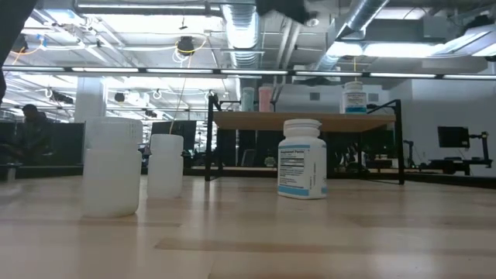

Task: Pick and place medicine bottles onto shelf by color
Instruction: Align the white pill bottle with the other white pill bottles on the shelf

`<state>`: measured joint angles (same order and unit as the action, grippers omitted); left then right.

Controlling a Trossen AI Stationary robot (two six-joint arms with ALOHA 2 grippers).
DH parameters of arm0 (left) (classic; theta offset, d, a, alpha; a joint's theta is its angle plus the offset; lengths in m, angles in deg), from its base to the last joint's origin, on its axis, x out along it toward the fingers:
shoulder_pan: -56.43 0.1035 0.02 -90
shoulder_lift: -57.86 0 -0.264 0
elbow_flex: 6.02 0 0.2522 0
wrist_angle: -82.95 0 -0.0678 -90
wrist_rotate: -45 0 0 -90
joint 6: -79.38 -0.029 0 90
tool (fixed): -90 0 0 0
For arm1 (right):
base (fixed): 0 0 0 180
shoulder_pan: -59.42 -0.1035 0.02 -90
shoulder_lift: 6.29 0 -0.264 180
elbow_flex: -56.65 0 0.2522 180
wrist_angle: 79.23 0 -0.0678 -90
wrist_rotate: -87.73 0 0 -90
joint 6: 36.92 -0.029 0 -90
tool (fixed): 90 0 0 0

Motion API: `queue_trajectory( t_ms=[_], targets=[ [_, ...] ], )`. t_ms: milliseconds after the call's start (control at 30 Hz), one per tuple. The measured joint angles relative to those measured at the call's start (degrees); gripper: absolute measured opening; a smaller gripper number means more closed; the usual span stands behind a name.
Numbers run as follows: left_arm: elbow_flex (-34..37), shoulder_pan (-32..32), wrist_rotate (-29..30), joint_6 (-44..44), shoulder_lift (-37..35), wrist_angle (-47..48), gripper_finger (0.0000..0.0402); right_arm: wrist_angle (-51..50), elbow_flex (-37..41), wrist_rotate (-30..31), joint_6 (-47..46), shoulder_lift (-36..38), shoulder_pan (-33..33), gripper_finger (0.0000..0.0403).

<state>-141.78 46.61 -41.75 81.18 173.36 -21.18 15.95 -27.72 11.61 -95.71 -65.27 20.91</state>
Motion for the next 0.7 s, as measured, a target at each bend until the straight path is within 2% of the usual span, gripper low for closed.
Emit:
queue_trajectory(
  t_ms=[133, 267, 367, 533, 700],
  targets=[
    [-7.03, -0.35, 0.24, -4.15, -2.46, 14.48, 0.0217, 6.67, 5.57, 5.76, -1.18, -4.53, -0.29, 0.0260],
    [-6.97, -0.05, 1.12, -4.95, -4.88, 23.04, 0.0217, 14.39, 9.13, 9.61, -3.42, -11.40, 0.75, 0.0260],
    [-5.70, 0.11, 2.78, -7.39, -7.47, 27.87, 0.0217, 21.93, 10.06, 10.32, -5.56, -17.66, 2.11, 0.0260],
    [-1.69, 1.22, 1.53, -13.60, -12.81, 27.65, 0.0217, 32.85, 8.53, 9.43, -3.74, -26.75, 5.31, 0.0260],
    [3.14, 4.08, 4.49, -16.62, -19.91, 27.92, 0.0217, 38.67, 3.96, 8.79, -5.75, -34.02, 9.27, 0.0260]
  ],
)
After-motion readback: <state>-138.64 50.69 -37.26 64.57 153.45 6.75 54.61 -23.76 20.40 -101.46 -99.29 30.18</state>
